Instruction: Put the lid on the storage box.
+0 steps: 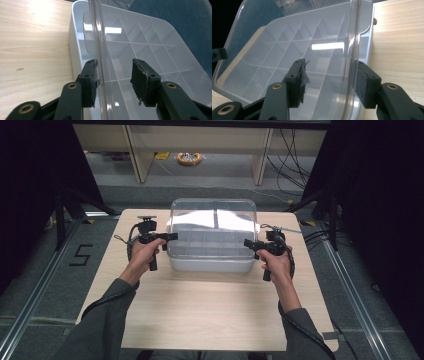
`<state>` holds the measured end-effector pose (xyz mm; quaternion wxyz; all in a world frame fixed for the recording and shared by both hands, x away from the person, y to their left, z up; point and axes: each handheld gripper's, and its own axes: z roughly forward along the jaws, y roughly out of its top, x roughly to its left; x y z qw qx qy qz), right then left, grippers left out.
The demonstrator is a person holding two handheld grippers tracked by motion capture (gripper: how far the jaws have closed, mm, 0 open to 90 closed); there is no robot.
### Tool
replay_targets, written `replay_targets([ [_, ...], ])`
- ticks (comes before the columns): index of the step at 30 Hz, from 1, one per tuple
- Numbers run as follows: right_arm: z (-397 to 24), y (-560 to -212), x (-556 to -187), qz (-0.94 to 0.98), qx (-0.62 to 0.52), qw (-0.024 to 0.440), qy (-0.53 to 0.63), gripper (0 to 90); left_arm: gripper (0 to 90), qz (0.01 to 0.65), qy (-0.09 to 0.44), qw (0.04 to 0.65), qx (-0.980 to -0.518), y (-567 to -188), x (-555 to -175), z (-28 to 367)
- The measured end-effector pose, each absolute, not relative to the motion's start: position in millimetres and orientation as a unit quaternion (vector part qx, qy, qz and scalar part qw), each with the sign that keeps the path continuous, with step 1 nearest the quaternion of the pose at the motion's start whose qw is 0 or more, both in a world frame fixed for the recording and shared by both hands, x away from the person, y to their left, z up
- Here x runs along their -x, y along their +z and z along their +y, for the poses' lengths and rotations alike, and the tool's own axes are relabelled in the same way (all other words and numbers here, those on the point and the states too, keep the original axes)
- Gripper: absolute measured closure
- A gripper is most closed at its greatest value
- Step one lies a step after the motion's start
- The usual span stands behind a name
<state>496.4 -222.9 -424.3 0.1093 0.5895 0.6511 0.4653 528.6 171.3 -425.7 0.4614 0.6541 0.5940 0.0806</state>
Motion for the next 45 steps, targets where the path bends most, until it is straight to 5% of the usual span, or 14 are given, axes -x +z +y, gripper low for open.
replay_targets([
  [45,-230.2,-455.4,-508.4,0.641,-0.608,0.123,0.451,45.9,51.1,0.578,0.101,0.469,-0.66,-446.5,-531.8,162.2],
])
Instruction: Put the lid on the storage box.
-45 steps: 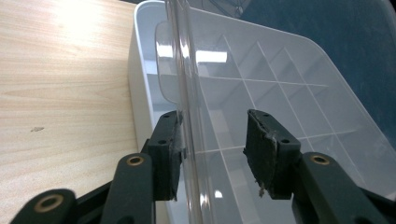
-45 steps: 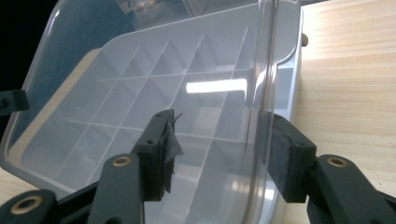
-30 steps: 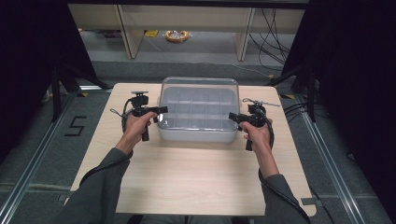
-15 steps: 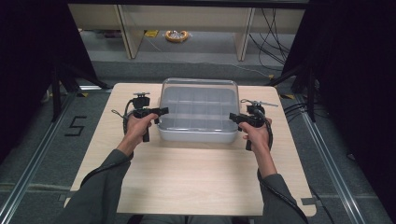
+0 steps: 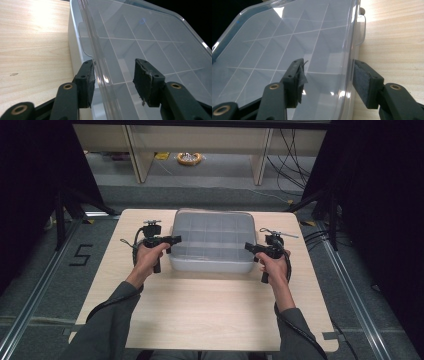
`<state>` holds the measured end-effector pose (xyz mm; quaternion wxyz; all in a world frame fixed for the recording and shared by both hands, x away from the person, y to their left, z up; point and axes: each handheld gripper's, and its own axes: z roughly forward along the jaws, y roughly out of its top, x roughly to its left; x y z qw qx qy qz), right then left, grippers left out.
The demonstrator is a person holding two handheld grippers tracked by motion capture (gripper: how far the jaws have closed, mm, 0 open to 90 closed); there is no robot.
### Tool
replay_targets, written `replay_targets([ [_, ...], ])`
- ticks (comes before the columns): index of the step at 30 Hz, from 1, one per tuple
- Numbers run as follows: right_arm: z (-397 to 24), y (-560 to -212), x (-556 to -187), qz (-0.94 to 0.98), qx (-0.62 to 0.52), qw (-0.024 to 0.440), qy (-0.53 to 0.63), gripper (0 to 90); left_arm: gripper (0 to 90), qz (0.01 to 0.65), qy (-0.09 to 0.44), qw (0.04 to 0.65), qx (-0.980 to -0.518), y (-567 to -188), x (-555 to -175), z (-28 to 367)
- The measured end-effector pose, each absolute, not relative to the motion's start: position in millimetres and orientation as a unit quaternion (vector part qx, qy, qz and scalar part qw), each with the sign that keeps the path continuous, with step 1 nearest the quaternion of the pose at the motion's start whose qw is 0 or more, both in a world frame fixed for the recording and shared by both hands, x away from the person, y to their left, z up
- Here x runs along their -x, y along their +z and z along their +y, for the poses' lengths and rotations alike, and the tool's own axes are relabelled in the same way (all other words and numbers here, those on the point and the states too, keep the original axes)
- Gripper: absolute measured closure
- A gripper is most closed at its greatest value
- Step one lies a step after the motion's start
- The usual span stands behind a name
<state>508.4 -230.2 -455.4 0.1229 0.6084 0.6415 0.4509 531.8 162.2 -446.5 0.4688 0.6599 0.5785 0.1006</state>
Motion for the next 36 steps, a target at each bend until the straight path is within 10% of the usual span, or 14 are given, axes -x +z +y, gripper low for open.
replay_targets([
  [14,-220.1,-453.3,-505.5,0.648,-0.609,0.134,0.436,39.8,52.0,0.561,0.153,0.458,-0.673,-443.1,-527.5,162.4],
  [36,-222.9,-453.2,-512.3,0.647,-0.602,0.16,0.44,51.2,52.2,0.59,0.079,0.454,-0.663,-454.3,-531.4,175.0],
])
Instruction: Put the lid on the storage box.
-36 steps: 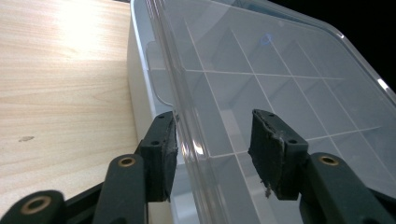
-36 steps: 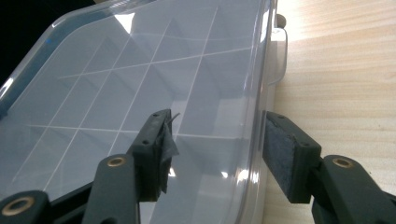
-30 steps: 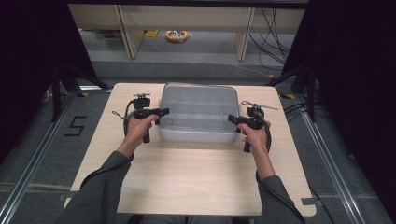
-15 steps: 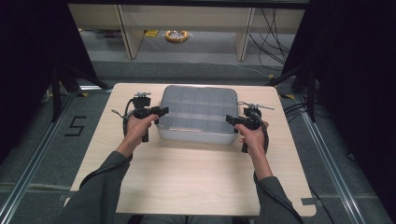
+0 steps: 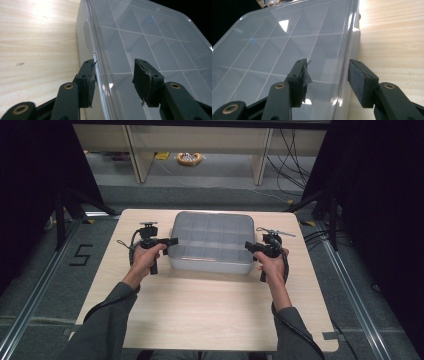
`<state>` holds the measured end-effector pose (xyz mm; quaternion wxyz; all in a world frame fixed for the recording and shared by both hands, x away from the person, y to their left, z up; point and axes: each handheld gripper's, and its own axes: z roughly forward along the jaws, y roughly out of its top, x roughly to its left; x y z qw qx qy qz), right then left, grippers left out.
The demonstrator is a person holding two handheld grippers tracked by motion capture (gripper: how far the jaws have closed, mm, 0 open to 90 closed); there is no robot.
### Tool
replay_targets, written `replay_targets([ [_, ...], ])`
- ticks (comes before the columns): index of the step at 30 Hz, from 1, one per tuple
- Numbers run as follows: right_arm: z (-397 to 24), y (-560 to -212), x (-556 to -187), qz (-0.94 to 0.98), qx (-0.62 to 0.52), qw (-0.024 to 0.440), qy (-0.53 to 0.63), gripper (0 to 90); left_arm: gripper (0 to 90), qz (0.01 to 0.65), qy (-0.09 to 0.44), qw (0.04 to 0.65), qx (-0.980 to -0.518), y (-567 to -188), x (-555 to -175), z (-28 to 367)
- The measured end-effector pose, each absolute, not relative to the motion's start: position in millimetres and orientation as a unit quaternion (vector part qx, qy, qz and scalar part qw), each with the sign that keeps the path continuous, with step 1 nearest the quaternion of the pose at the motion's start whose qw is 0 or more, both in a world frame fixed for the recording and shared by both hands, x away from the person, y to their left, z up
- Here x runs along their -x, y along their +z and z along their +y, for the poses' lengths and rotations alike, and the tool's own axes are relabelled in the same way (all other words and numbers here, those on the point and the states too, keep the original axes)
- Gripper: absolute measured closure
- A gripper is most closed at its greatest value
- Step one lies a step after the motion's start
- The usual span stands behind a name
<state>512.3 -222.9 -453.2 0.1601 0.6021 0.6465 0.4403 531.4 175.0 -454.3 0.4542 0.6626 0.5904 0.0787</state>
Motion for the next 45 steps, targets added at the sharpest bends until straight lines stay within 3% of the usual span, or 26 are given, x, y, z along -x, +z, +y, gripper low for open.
replay_targets([
  [13,-220.5,-454.1,-523.1,0.623,-0.629,0.15,0.44,53.0,54.3,0.616,0.062,0.474,-0.625,-459.3,-544.4,181.2],
  [19,-227.4,-457.5,-522.3,0.624,-0.624,0.152,0.446,48.9,51.8,0.618,0.057,0.48,-0.62,-458.9,-539.5,186.6],
  [20,-226.0,-455.1,-517.4,0.606,-0.642,0.128,0.451,46.7,50.9,0.617,0.058,0.483,-0.618,-458.4,-537.8,188.0],
  [21,-231.5,-457.9,-519.5,0.623,-0.615,0.149,0.459,46.4,50.8,0.618,0.058,0.483,-0.618,-458.0,-536.8,189.2],
  [25,-233.7,-454.1,-513.8,0.621,-0.617,0.144,0.461,45.0,50.1,0.609,0.06,0.494,-0.617,-453.6,-529.6,193.5],
  [26,-226.4,-443.4,-503.5,0.589,-0.658,0.087,0.461,44.1,49.9,0.607,0.064,0.497,-0.617,-450.1,-524.9,195.3],
  [28,-227.3,-442.5,-502.2,0.594,-0.65,0.095,0.465,43.4,49.5,0.605,0.071,0.498,-0.618,-448.6,-522.6,196.2],
  [29,-234.8,-443.5,-501.9,0.626,-0.604,0.142,0.471,42.6,49.3,0.602,0.074,0.497,-0.621,-447.3,-520.2,197.2],
  [45,-227.2,-431.5,-460.1,0.639,-0.583,0.121,0.488,37.2,45.7,0.553,0.071,0.51,-0.655,-447.7,-464.3,199.1],
])
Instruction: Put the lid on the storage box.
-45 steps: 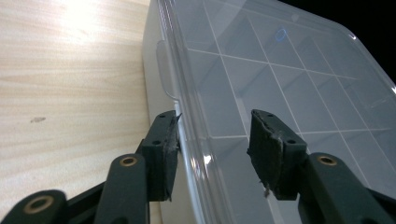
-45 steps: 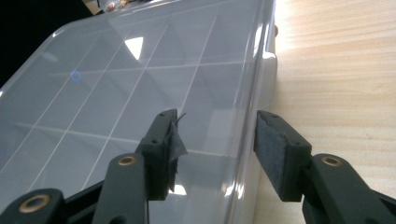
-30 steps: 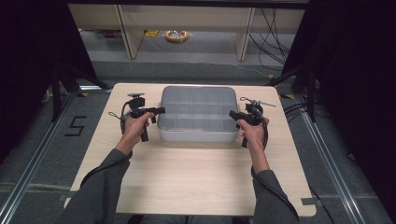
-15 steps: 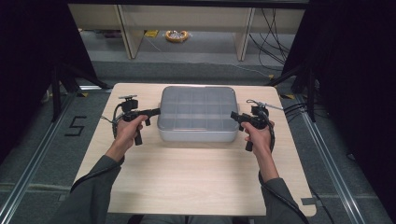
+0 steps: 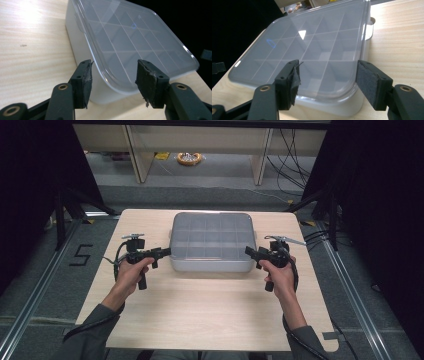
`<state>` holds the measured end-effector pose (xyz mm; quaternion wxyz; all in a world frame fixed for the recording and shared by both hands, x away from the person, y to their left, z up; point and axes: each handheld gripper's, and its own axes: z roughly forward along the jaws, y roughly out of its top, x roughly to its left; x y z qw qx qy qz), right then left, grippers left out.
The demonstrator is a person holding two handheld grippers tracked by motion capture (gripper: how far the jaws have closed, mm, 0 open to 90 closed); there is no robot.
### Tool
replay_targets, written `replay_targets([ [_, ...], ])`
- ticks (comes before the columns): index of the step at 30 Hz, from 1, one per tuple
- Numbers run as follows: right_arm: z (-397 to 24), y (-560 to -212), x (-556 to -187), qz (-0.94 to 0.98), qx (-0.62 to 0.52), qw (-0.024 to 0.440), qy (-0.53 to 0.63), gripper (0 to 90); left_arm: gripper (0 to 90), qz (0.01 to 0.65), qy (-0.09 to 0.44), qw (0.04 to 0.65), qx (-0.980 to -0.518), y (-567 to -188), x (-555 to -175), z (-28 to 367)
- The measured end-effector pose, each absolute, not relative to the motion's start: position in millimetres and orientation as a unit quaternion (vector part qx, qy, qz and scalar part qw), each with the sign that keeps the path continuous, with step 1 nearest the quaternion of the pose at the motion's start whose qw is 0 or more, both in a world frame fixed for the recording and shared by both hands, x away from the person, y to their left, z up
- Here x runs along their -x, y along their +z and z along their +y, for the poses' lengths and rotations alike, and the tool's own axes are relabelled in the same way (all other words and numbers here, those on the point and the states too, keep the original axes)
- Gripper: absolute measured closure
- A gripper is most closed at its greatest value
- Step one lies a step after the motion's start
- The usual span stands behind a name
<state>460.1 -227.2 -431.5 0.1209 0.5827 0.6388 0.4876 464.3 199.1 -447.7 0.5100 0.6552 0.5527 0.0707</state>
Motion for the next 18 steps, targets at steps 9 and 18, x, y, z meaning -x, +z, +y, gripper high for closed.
replay_targets([
  [9,-227.1,-431.4,-441.3,0.659,-0.552,0.123,0.496,33.2,40.7,0.53,0.076,0.512,-0.672,-447.1,-431.3,196.3],
  [18,-223.1,-432.9,-433.2,0.665,-0.55,0.118,0.491,28.9,34.0,0.511,0.076,0.513,-0.686,-449.3,-415.3,191.1],
])
